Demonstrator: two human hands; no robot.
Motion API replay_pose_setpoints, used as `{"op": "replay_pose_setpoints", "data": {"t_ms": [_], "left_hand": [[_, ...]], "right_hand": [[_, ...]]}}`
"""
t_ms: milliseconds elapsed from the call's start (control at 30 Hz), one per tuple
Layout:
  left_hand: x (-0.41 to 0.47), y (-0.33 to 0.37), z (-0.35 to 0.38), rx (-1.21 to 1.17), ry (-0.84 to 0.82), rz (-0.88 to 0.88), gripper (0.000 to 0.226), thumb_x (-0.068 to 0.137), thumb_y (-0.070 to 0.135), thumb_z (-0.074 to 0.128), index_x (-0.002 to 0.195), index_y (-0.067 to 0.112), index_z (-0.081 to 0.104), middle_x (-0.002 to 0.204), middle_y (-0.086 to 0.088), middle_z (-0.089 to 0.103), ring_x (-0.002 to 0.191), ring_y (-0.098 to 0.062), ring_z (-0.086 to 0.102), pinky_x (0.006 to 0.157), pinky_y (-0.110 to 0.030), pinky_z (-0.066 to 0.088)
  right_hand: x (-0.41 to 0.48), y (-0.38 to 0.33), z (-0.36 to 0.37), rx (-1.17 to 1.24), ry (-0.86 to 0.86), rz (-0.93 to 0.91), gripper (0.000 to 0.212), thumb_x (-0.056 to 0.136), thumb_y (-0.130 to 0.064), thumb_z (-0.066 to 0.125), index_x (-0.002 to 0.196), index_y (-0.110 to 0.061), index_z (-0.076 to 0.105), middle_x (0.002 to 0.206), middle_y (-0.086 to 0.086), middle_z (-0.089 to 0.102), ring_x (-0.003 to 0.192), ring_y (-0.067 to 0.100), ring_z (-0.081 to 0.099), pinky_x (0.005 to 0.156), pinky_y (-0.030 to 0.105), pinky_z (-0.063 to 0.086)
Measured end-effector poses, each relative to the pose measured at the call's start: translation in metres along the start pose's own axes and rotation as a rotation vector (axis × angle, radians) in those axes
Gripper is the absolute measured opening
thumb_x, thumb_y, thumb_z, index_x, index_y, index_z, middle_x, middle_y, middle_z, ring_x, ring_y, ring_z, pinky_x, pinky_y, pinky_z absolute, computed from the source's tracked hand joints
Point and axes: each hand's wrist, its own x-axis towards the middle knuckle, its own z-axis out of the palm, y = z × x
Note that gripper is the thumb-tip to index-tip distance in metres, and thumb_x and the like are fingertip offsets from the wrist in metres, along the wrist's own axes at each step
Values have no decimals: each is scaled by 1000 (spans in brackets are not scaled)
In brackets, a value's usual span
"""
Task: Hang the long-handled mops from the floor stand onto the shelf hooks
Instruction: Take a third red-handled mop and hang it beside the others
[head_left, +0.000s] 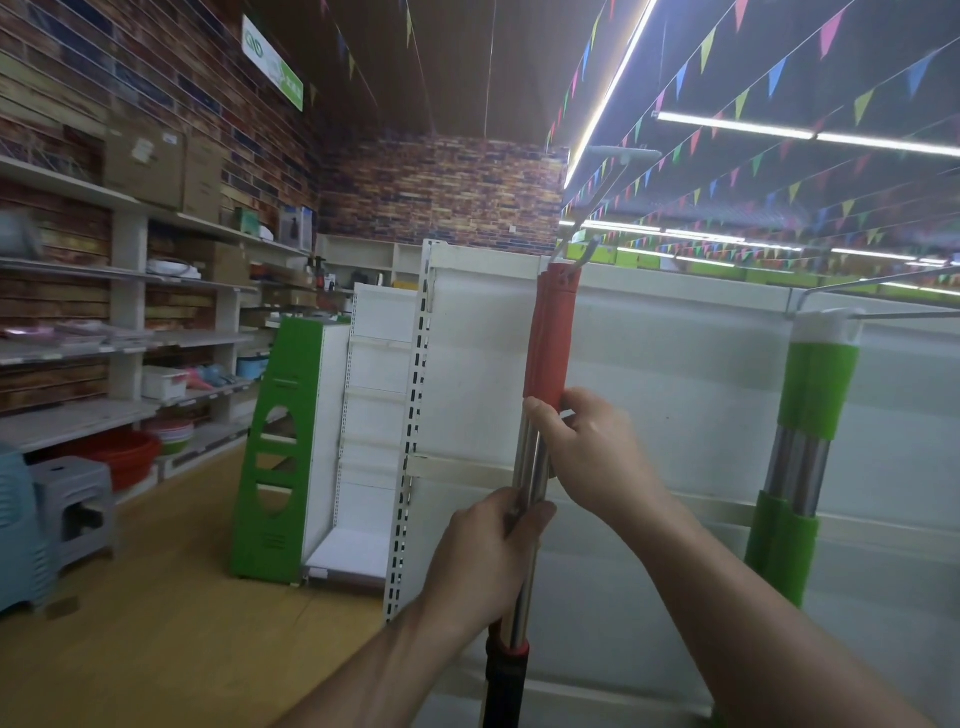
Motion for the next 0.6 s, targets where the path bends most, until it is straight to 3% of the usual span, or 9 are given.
{"op": "replay_pose_setpoints", "data": {"t_ms": [133, 200, 300, 600], "left_hand": [[5, -3, 0, 87, -3, 8, 41, 91, 72, 43, 79, 35, 58, 70, 9, 71, 61, -6, 66, 60, -36, 54], [7, -3, 0, 145, 1, 11, 40, 92, 73, 41, 76, 37, 54, 62, 17, 65, 54, -3, 59, 50, -29, 40], [11, -4, 0, 267, 34, 21, 43, 92, 75, 38, 76, 37, 50, 58, 11, 56, 52, -4, 52, 48, -27, 30], [22, -8, 1, 409, 39, 10, 47, 92, 76, 34, 84, 34, 53, 63, 8, 57, 76, -24, 68, 59, -32, 41]], "right_hand": [[4, -1, 2, -70, -6, 7, 40, 99, -57, 48, 91, -21, 63, 80, 2, 70, 72, 28, 73, 77, 49, 60], [5, -1, 3, -83, -7, 10, 40, 99, -58, 47, 89, -21, 60, 79, 3, 69, 72, 28, 73, 77, 50, 60], [10, -1, 4, -113, -17, 17, 39, 99, -57, 46, 88, -22, 59, 79, 3, 68, 71, 29, 73, 76, 48, 60], [22, 0, 7, -207, -38, 12, 42, 101, -55, 42, 84, -19, 55, 74, 5, 69, 70, 30, 71, 73, 43, 59]]}}
